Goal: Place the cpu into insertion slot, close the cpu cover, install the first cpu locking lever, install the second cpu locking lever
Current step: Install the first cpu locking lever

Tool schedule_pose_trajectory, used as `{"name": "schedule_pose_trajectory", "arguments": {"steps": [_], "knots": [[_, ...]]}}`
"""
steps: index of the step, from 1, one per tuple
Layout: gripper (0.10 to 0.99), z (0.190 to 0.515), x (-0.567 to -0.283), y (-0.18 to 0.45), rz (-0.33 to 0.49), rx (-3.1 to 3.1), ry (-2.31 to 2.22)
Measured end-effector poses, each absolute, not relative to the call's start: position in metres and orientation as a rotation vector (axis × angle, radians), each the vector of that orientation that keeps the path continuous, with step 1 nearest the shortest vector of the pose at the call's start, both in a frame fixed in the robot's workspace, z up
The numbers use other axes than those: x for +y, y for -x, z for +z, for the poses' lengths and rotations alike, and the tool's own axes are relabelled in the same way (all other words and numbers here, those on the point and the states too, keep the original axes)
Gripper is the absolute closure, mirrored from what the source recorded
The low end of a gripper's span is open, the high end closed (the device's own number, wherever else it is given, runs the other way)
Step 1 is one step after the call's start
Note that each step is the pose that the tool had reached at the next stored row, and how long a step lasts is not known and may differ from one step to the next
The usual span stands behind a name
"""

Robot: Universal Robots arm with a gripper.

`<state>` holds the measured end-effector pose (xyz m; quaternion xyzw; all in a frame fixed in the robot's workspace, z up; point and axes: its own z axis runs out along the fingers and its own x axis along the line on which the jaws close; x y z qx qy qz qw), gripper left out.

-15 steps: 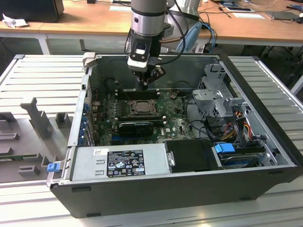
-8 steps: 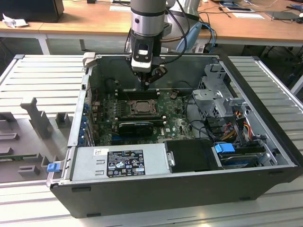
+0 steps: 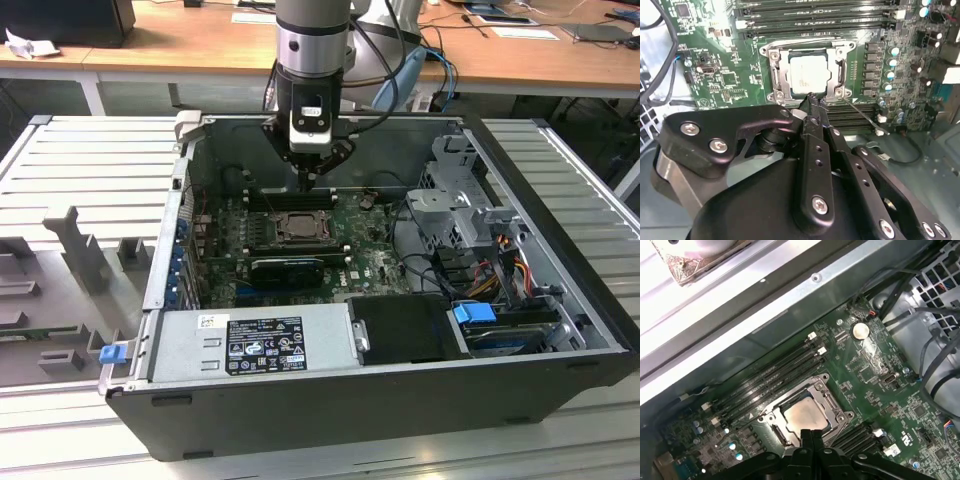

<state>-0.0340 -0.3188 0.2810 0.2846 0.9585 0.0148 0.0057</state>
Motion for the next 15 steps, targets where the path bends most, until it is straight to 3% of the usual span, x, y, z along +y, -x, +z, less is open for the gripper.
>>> {"name": "schedule_pose_trajectory", "arguments": {"steps": [15], "knots": [[0.980,0.2805,-0.3188,0.0340,0.049,3.089,-0.508]]}}
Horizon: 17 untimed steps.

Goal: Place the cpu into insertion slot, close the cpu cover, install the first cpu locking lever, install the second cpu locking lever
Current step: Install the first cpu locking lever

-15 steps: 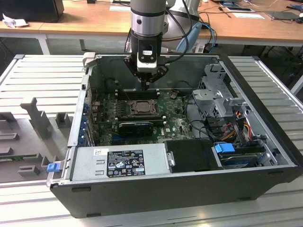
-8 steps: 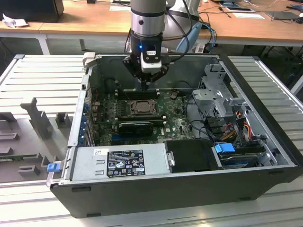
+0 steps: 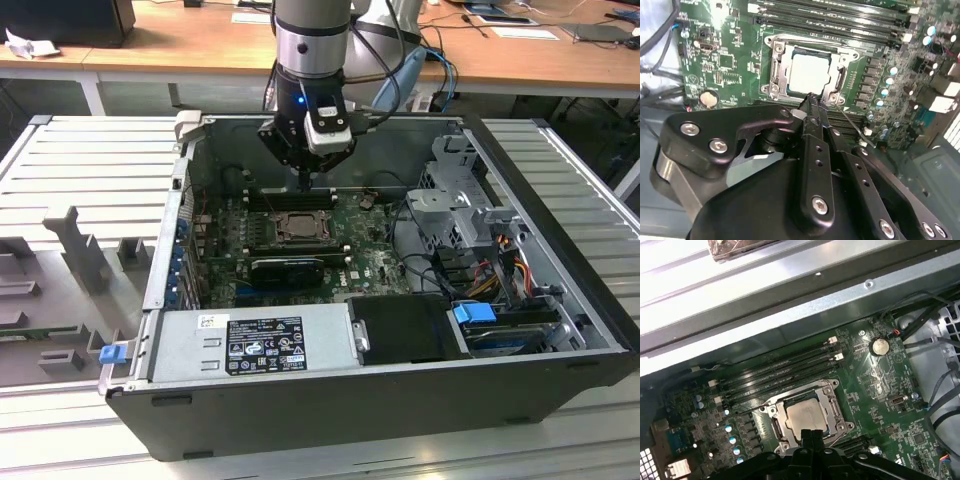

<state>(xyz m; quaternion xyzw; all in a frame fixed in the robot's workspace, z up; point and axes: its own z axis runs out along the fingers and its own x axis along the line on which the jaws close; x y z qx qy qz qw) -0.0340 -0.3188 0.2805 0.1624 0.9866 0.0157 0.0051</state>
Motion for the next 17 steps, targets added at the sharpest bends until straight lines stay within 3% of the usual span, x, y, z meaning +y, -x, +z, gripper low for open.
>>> {"name": "schedule_pose_trajectory", "arguments": {"steps": [17], "knots": [[0.980,0.2802,-0.3188,0.0339,0.051,3.136,0.047]]}}
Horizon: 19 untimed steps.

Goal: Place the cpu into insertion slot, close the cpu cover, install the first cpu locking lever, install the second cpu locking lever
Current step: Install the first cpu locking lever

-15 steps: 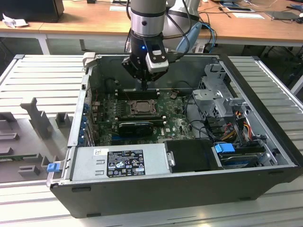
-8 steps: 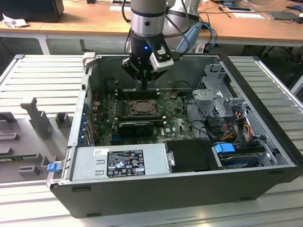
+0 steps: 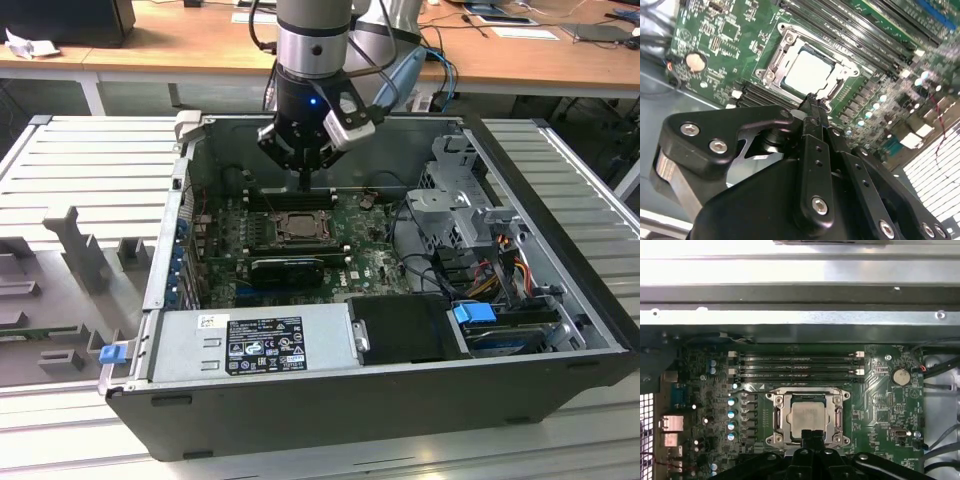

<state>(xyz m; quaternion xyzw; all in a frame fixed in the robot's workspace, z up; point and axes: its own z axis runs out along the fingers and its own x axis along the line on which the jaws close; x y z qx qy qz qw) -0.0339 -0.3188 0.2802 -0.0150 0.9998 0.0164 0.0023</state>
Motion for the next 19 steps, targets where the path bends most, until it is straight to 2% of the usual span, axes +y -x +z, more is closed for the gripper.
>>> {"name": "schedule_pose_trajectory", "arguments": {"steps": [19], "knots": [[0.980,0.270,-0.319,0.062,0.051,3.135,0.074]]}}
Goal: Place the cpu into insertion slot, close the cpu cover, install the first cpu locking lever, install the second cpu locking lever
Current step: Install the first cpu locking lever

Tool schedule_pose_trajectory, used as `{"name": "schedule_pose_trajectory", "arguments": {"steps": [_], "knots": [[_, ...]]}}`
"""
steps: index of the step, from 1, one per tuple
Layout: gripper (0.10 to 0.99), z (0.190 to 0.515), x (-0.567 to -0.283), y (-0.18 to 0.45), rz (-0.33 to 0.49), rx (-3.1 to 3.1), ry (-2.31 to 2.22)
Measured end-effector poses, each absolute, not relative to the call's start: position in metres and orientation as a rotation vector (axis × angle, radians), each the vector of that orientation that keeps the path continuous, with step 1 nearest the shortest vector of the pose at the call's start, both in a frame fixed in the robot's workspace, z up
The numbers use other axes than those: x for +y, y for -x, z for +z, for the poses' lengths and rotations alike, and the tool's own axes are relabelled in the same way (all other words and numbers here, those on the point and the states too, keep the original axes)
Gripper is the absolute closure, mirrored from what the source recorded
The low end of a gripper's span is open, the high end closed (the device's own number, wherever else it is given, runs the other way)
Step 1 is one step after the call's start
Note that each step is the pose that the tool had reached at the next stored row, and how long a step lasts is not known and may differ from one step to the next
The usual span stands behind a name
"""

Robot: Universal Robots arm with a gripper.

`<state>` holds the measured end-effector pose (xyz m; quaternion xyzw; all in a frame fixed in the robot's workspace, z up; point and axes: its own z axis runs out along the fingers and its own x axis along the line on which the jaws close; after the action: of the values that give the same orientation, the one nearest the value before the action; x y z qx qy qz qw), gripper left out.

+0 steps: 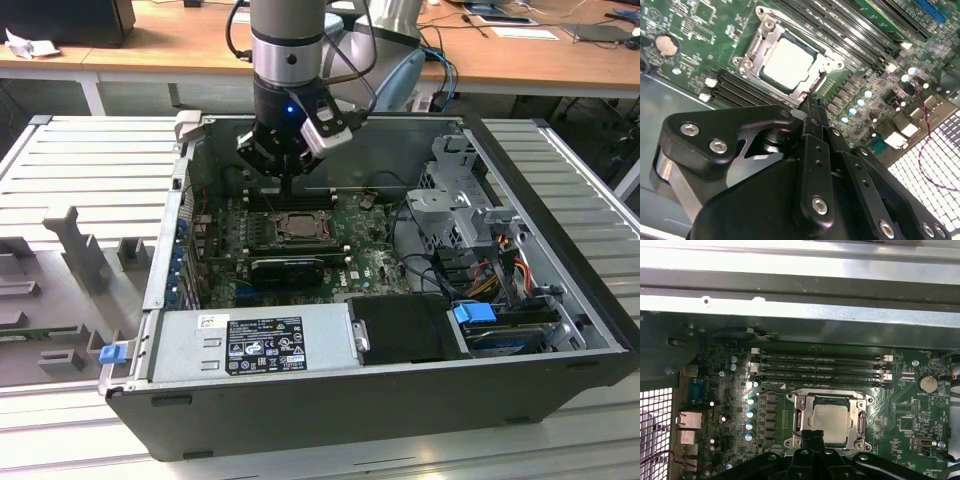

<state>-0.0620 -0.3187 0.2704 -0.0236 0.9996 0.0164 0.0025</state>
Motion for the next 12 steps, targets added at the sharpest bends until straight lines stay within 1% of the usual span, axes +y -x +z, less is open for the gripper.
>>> {"name": "schedule_pose_trajectory", "arguments": {"steps": [12], "knots": [[0.980,0.262,-0.318,0.098,0.052,3.134,0.074]]}}
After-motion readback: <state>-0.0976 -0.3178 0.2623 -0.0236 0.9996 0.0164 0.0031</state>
